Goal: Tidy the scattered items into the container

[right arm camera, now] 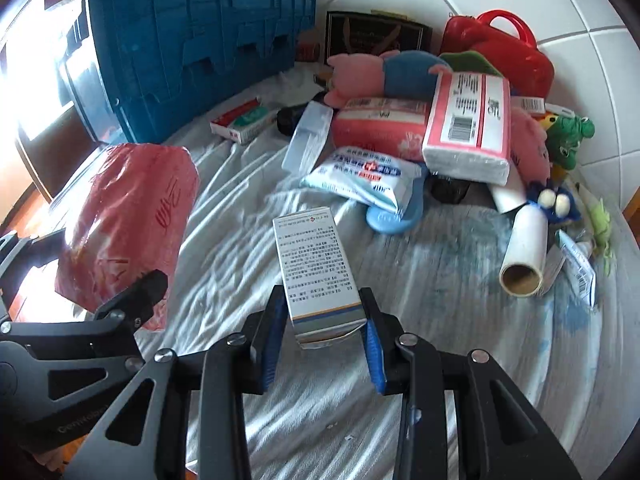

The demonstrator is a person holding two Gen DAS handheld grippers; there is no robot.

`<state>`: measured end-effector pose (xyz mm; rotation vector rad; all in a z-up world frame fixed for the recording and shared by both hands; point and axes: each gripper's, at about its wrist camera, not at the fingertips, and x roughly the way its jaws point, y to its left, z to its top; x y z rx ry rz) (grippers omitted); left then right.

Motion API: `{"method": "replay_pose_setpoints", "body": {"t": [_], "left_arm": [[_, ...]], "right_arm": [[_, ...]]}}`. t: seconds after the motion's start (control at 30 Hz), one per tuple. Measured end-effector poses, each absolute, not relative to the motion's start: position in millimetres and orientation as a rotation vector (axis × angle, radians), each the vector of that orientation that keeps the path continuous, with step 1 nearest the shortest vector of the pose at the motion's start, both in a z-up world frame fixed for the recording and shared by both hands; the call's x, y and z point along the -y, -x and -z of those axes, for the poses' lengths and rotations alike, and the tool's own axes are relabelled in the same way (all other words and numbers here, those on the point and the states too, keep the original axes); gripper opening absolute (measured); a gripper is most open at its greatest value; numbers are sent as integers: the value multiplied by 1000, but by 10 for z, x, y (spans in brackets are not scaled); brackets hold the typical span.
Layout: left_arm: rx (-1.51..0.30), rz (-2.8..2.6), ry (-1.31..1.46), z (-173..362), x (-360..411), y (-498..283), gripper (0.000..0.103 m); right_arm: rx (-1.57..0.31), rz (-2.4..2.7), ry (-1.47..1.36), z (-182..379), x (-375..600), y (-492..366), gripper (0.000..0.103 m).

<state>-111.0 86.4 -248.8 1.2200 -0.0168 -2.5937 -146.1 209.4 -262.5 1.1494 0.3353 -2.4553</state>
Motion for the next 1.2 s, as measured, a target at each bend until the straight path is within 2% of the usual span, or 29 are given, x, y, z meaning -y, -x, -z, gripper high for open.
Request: {"method": "replay_pose_setpoints", "body": {"t": [0.43,0.7,0.97,1.2], "left_arm": [[4,2646,-907,1171,-562,1468,86],[-16,2678,-745,610,-295,1541,86],[14,2701,-593,192,393,1628,86],[68,2669,-511,-129,1370,1868,86]], "right_arm": [[-315,2525,-831,1219,-1737,1986,35],[-346,2544,-664,524,-1463,2067,35],[-340,2558,-532,87,-861,2129,35],[-296,2567,-448,-189,4,2291,35]]}}
